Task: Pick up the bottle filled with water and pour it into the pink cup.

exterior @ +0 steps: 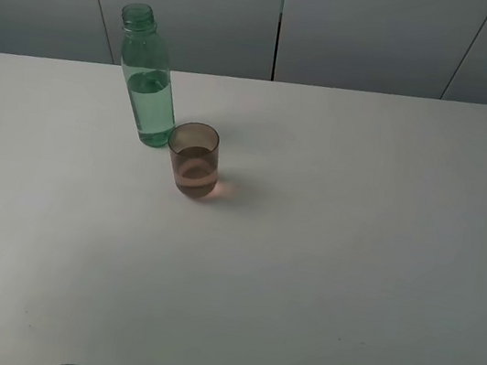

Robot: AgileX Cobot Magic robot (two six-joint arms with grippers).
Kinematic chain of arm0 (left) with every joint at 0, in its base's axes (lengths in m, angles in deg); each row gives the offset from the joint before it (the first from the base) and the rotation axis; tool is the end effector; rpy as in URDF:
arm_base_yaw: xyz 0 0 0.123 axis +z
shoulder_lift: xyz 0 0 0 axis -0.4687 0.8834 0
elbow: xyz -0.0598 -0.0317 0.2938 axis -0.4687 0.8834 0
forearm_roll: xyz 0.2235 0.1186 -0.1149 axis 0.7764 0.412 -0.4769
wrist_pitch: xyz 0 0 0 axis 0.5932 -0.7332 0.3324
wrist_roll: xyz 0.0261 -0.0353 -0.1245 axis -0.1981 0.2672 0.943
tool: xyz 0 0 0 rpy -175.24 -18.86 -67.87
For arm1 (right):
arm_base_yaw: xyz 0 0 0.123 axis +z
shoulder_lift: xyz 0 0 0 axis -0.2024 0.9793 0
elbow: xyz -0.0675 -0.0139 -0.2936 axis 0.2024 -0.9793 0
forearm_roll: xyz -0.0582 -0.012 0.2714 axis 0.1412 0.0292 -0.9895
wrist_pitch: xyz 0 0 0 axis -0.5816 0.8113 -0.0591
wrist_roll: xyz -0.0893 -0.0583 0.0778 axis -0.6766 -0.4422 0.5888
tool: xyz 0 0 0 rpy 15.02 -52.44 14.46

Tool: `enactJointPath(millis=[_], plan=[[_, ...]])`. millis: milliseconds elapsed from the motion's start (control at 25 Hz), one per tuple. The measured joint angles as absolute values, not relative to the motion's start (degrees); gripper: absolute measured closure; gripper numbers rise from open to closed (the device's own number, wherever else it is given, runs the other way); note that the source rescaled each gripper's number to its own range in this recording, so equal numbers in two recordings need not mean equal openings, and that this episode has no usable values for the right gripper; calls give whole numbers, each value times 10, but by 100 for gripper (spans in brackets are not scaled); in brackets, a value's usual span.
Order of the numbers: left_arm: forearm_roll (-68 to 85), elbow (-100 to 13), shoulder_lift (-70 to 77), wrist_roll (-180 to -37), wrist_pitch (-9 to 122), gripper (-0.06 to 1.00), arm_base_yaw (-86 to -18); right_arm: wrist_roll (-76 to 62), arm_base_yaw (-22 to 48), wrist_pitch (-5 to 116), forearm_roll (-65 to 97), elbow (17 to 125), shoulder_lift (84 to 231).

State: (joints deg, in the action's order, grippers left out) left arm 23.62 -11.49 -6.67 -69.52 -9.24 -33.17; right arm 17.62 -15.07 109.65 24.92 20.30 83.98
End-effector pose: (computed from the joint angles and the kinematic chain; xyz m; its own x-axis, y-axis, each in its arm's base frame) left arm 0.1972 -0.0149 0.2467 -0.9844 0.0186 -0.1750 0.0171 0.9998 0.0100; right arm 0.0332 -0.0034 0.2708 -0.4777 0.0602 -0.8765 0.0844 0.9962 0.0224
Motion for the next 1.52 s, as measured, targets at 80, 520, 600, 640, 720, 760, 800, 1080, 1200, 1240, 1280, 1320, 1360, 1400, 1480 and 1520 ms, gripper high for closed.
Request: enactJointPath(millis=[80,520,600,640,720,760,800,1080,1200,1240,1280,1320,1360,1400,1480,1520], plan=[[236,-79,-126,-696,-94,-5,-332,176,-151,1097,249,203,840],[231,7,-376,-737,-96,-5,-332,176,-151,1097,249,203,840],[229,29,-410,-747,-75,-5,-332,180,-151,1097,249,203,840],[228,38,-424,-753,-56,-5,-332,183,-151,1097,249,203,840],[227,52,-458,-763,-24,-6,-332,186,-151,1097,249,203,840],[227,57,-476,-768,-17,-6,-332,187,-151,1097,249,203,840],[228,57,-491,-769,-15,-6,-332,187,-151,1097,249,203,840],[230,67,-642,-772,-13,-6,-332,189,-151,1097,249,203,840],[230,69,-692,-772,-15,-6,-332,190,-151,1097,249,203,840],[230,69,-693,-770,-15,-6,-332,190,-151,1097,249,203,840],[230,69,-695,-767,-15,-6,-332,190,-151,1097,249,203,840],[230,69,-696,-765,-15,-6,-332,190,-151,1097,249,203,840],[230,69,-697,-764,-15,-6,-332,190,-151,1097,249,203,840],[231,69,-697,-762,-15,-6,-332,190,-151,1097,249,203,840],[231,69,-697,-762,-15,-6,-332,190,-151,1097,248,203,840],[231,69,-697,-761,-15,-6,-332,190,-151,1097,248,203,840]])
